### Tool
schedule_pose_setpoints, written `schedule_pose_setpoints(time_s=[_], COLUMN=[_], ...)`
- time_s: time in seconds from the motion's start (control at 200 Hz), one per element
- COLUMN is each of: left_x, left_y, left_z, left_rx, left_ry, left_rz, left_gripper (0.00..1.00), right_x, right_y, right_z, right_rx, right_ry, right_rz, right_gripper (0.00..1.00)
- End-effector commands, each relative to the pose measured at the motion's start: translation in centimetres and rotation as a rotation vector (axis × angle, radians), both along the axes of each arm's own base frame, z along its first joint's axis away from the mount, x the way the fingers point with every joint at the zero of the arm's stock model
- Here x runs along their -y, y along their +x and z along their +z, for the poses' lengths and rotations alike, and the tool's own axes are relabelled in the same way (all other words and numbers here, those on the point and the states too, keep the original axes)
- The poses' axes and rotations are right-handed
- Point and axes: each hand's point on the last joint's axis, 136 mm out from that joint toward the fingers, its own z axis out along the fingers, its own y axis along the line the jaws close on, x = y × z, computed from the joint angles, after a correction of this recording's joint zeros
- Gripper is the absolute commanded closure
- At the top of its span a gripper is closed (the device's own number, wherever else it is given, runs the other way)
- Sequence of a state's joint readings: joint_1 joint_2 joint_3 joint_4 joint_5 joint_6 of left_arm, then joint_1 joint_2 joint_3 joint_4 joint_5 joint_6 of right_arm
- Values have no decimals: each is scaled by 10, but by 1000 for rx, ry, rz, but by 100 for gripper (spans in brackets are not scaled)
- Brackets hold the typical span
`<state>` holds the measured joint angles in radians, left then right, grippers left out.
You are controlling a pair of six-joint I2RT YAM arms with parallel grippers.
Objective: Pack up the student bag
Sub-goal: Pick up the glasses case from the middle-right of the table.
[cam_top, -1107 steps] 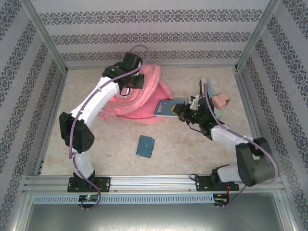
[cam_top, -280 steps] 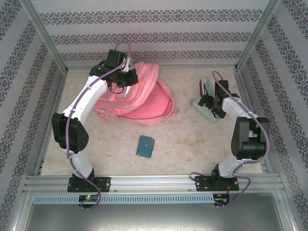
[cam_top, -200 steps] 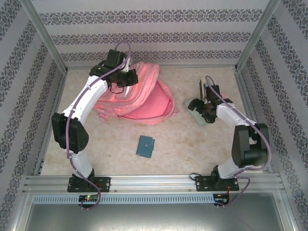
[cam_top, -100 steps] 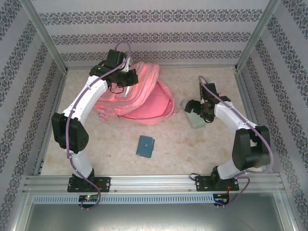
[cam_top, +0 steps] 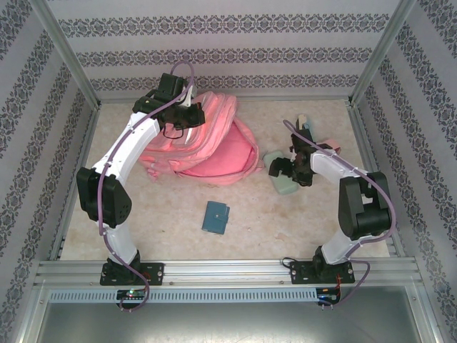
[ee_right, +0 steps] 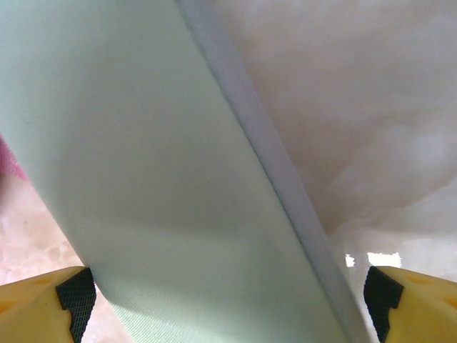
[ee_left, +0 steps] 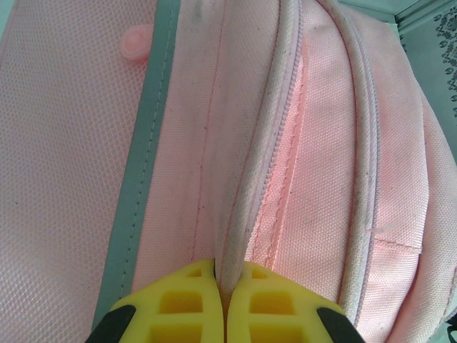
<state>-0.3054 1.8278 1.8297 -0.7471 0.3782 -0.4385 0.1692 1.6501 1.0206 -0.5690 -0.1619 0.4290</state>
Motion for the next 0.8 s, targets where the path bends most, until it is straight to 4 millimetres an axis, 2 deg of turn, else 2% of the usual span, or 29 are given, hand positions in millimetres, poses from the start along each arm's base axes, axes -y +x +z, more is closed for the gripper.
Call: schedule_pose_setpoints(time_s=[0.0,0.31,0.49,0.794], left_x=[5,2,3,4], left_y=[7,5,5,5], left_z=[37,37,37,36], left_rx=[111,114,113,109], left_ry=[-65,-51,-54,-58], left_rz=[-25,-21,-23,-25], left_gripper=[98,98,98,98], right_x=[1,-13,-13,-13], right_y=[-8,-14,-13,-24], right_z=[-6,-2,11,-22], right_rx=[-38,-21,31,-63], right_ry=[-59,-120,-175,-190], right_rz=[32,89,98,113], right_gripper=[2,2,2,2])
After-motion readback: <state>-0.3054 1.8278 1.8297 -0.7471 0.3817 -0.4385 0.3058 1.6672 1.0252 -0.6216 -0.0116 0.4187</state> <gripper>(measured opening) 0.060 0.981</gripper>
